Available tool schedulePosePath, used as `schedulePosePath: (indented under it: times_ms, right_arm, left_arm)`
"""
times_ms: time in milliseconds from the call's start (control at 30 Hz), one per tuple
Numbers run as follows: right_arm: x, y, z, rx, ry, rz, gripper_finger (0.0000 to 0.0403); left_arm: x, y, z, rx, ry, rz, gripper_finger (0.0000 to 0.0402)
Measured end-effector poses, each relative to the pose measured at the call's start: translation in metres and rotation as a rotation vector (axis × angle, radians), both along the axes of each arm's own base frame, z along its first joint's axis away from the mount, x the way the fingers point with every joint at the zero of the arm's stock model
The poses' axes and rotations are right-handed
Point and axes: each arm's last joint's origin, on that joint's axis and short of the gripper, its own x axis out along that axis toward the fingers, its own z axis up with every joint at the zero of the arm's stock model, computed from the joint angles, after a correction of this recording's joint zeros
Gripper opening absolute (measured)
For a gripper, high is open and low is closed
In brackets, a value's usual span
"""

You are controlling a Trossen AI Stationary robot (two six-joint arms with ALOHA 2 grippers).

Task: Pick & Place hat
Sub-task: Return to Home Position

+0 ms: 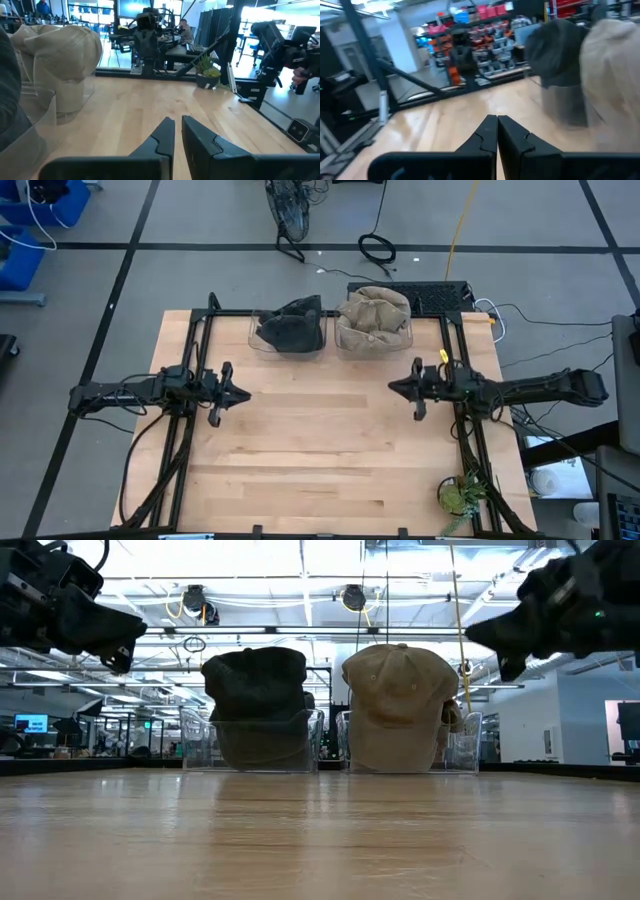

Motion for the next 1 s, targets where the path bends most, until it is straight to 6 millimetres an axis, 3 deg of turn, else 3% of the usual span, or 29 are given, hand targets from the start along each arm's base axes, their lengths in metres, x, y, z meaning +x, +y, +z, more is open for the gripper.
schedulePosePath:
  times_ms: [633, 1000]
  right_arm:
    - [-0.028, 0.01, 0.0, -0.23, 0.034, 0.101, 0.0]
    - [-0.035, 0.011, -0.006, -0.167, 0.081, 0.134, 0.0]
  left_arm:
    - [0.0, 0.0, 0.0, 0.0, -0.001, 0.0, 0.0042]
    - [0.0, 0.0, 0.001, 0.001, -0.002, 0.001, 0.0042]
